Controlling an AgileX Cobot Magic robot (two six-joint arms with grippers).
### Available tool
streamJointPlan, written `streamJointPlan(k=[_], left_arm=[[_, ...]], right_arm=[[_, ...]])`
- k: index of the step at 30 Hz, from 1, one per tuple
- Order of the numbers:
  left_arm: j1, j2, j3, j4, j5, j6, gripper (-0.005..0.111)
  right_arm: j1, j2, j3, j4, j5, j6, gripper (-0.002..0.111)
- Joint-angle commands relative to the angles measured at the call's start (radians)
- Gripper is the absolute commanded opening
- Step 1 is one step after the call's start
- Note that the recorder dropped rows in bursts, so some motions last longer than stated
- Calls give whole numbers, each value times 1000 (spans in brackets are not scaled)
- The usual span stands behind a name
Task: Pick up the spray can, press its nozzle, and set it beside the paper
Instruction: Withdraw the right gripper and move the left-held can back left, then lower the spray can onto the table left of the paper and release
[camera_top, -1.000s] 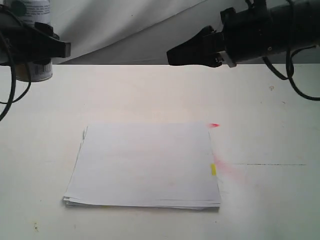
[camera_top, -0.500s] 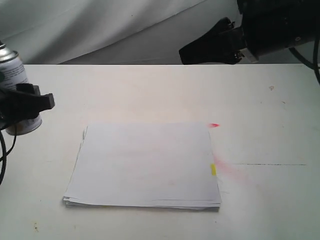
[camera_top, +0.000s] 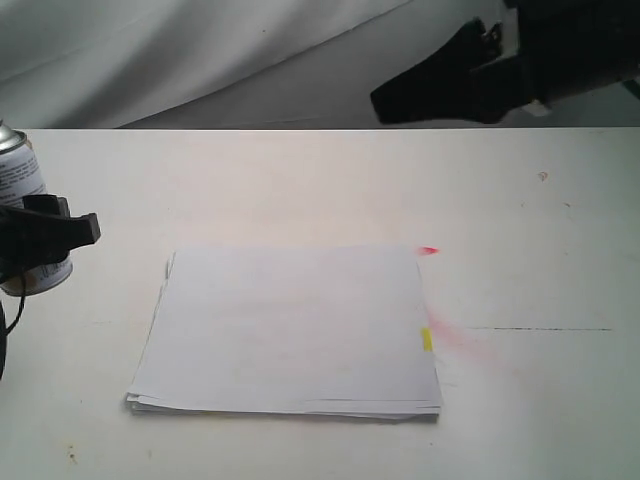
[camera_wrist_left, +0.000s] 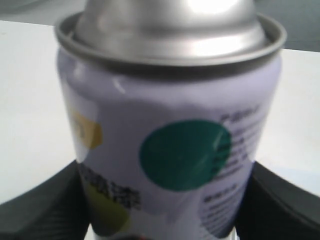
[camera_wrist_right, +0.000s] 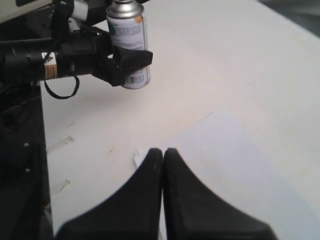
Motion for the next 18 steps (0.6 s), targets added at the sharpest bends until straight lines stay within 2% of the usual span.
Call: streamJointPlan(k=[1, 3, 5, 7, 11, 18], left_arm=[[1, -4, -2, 33, 39, -23, 0], [1, -4, -2, 33, 39, -23, 0], [1, -4, -2, 33, 39, -23, 0], [1, -4, -2, 33, 39, -23, 0], [1, -4, -2, 33, 39, -23, 0], [1, -4, -2, 33, 35, -23, 0]], right_arm=[[9, -185, -4, -118, -38, 96, 0], [9, -271, 19, -193, -61, 161, 0], [9, -396, 127, -248, -107, 218, 0], [9, -559, 369, -256, -214, 228, 0], [9, -716, 644, -160, -463, 243, 0], [9, -736, 744, -74, -461, 243, 0]])
